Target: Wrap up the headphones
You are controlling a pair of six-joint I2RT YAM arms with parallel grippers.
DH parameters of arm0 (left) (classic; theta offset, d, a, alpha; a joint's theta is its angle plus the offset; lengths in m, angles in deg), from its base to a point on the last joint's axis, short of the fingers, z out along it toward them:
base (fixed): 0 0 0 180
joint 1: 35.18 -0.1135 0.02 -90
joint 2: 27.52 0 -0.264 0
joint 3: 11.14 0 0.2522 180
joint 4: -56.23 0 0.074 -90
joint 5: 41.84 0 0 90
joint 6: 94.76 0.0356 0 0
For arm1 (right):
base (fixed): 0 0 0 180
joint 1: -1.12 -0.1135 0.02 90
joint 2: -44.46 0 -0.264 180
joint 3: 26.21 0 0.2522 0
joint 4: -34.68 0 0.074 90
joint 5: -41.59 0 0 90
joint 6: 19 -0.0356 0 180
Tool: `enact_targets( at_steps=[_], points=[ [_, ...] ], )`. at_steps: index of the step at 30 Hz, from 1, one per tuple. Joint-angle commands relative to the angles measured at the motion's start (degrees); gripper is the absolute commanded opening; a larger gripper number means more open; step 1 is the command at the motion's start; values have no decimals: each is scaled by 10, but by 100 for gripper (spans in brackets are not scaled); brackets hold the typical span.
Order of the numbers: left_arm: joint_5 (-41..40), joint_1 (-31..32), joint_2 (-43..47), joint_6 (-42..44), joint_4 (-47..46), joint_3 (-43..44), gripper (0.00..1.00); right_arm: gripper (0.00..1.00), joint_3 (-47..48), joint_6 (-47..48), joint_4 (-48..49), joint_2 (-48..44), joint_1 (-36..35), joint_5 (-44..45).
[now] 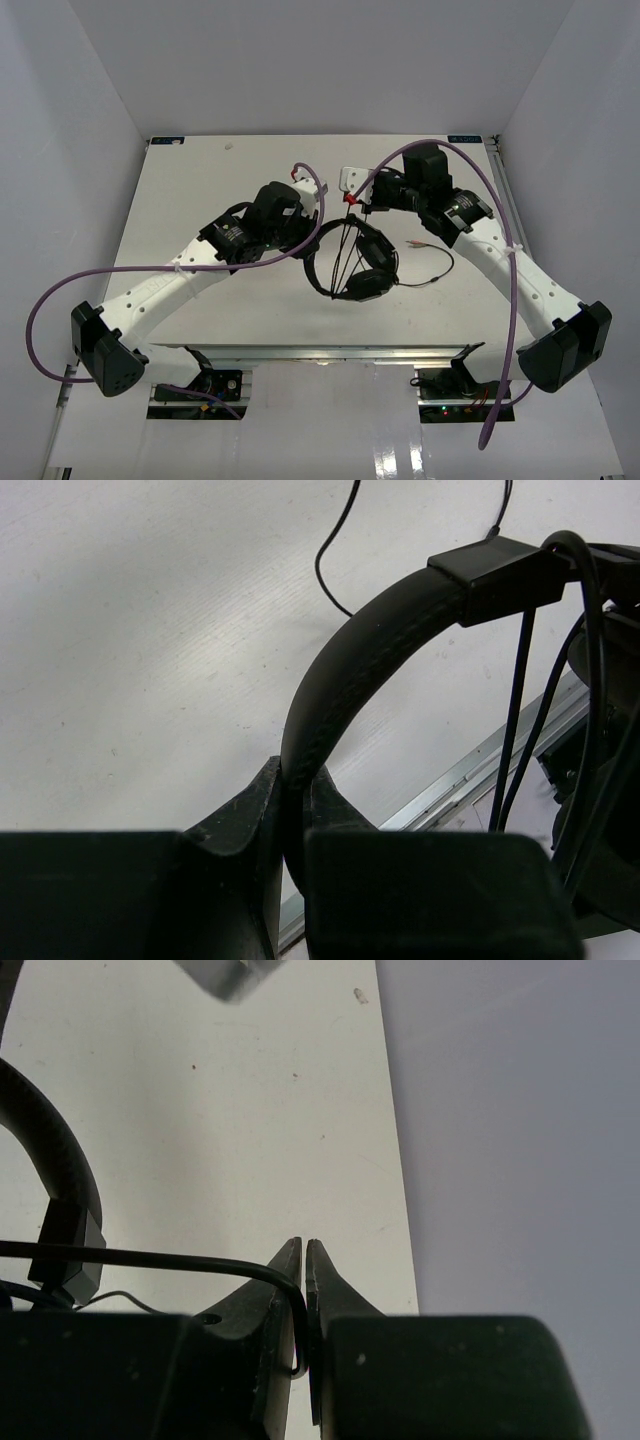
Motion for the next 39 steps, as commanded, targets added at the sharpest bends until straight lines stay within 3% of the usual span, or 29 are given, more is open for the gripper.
enact_targets(
  at_steps=[1, 16, 39],
  points=[
    [32, 9, 28, 2, 9, 35, 0, 11, -6, -26, 34, -7, 19, -30],
    [-9, 9, 36, -13, 33, 62, 0, 11, -74, -110, 45, -55, 89, -146],
    [75, 14, 23, -30, 43, 123, 0, 12, -123, -230, 145, -2, 128, -243]
  ],
)
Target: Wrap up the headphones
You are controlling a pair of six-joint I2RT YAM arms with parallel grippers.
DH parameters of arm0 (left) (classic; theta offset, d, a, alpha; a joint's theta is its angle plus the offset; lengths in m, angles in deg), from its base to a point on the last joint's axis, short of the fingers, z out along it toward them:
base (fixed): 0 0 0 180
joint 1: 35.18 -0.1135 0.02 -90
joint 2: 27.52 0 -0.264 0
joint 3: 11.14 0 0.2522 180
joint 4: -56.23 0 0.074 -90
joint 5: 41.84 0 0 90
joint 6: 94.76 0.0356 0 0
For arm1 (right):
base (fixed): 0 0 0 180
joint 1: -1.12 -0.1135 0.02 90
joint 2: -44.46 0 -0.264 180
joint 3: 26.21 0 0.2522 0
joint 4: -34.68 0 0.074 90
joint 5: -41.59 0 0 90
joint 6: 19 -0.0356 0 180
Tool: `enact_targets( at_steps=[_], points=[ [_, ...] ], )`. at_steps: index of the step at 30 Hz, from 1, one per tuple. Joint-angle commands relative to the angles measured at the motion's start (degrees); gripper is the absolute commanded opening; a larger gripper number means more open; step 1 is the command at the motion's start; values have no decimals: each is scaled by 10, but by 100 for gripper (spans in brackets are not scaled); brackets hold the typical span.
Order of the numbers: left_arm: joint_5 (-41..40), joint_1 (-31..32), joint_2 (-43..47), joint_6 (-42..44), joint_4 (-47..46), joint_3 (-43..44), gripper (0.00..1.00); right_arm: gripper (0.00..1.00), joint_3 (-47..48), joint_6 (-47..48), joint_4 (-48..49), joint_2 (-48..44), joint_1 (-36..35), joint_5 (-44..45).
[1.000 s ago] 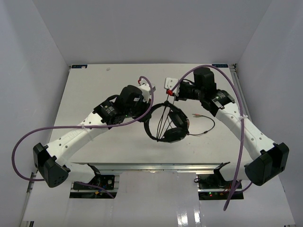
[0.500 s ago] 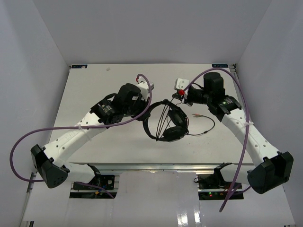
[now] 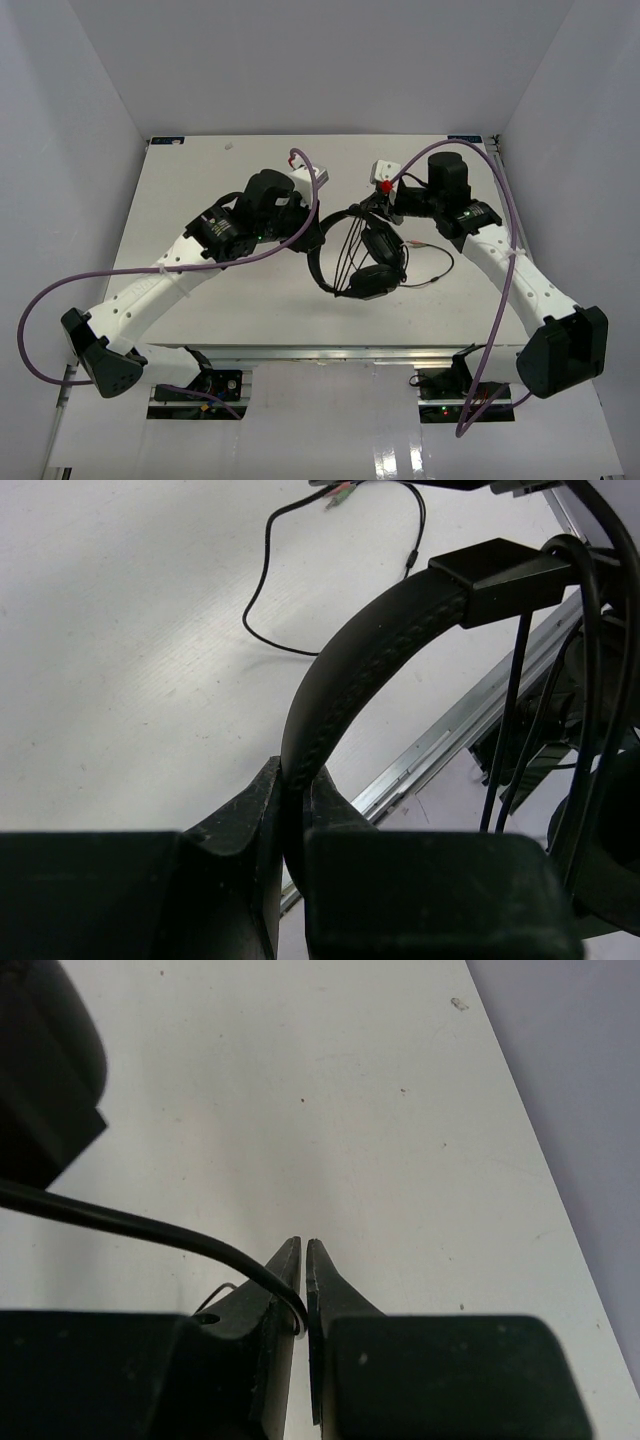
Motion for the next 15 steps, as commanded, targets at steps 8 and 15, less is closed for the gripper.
enact_targets(
  at_steps=[8, 15],
  points=[
    [49, 15, -3, -18, -8, 41, 0, 13, -14, -111, 108, 37, 18, -48],
    [32, 16, -4, -24, -9, 56, 0, 16, -42, -126, 138, 38, 19, -78]
  ],
)
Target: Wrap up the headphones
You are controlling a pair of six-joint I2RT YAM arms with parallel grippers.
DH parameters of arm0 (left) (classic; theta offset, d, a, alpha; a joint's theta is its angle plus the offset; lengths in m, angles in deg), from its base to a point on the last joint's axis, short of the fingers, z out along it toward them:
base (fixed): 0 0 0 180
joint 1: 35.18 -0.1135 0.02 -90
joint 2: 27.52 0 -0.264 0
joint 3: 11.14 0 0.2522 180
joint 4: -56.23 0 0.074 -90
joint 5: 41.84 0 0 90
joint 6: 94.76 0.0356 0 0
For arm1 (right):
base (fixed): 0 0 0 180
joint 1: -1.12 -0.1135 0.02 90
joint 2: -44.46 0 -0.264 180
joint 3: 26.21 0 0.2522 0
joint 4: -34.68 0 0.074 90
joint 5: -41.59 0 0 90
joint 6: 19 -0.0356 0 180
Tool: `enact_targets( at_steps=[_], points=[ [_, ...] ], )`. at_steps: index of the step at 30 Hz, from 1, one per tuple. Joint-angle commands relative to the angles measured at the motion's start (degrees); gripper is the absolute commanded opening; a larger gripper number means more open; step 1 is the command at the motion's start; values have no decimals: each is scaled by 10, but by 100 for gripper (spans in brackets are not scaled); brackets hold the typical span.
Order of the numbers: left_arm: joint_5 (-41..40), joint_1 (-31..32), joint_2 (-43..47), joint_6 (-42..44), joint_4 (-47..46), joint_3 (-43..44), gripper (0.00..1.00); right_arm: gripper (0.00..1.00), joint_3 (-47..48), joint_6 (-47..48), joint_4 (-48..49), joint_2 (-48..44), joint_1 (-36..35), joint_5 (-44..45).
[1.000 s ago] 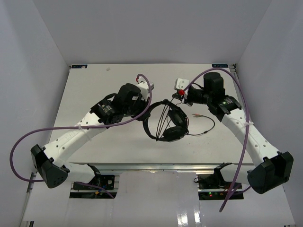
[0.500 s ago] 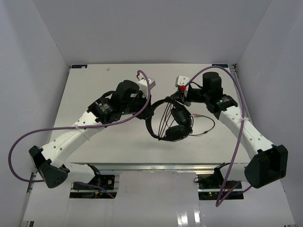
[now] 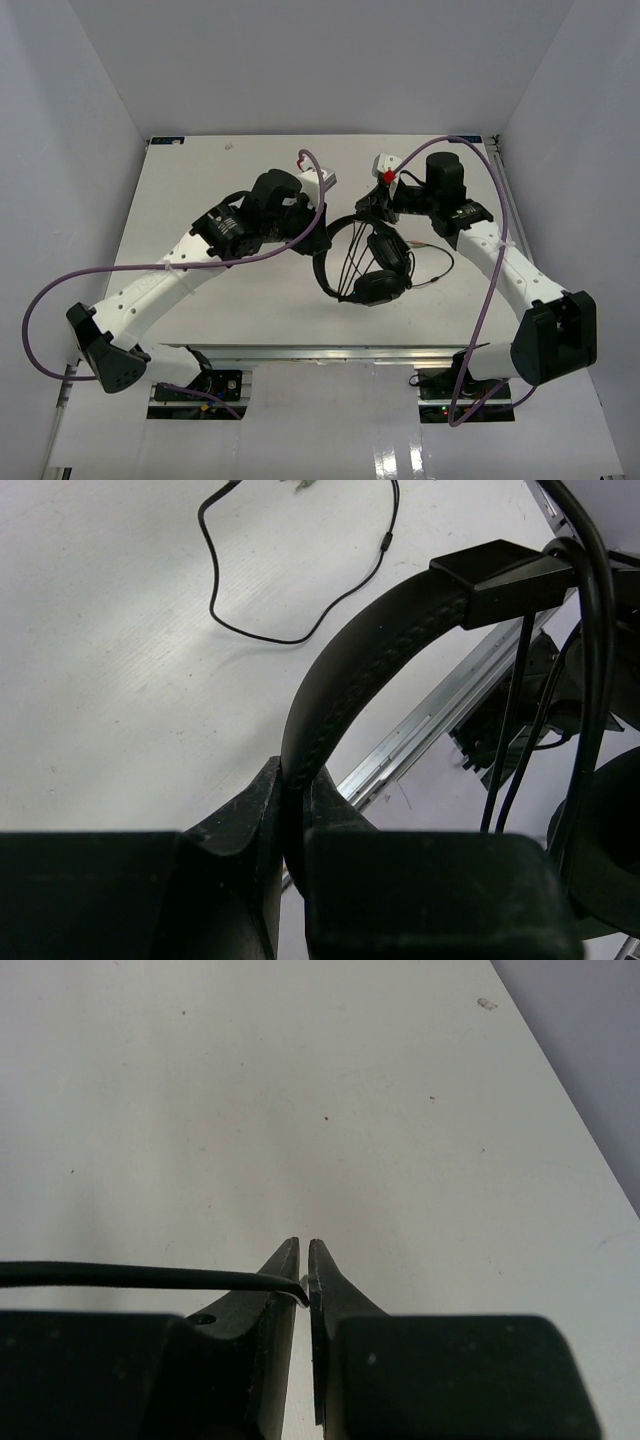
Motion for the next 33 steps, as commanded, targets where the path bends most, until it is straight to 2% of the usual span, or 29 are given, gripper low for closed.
enact_targets(
  at_steps=[1, 7, 15, 27, 33],
  points=[
    [6, 4, 14, -20, -20, 43, 0, 16, -23, -37, 58, 2, 4, -47],
    [1, 4, 8, -39, -13, 68, 0, 21, -71, -146, 169, 4, 4, -117],
    [-2, 4, 0, -63, -1, 96, 0, 30, -110, -269, 323, 35, 3, -143],
    [-75, 4, -17, -119, 24, 190, 0, 35, -209, -381, 530, 80, -6, -206],
    [-148, 4, -34, -149, 61, 249, 0, 35, -240, -371, 540, 79, -21, -223]
  ],
)
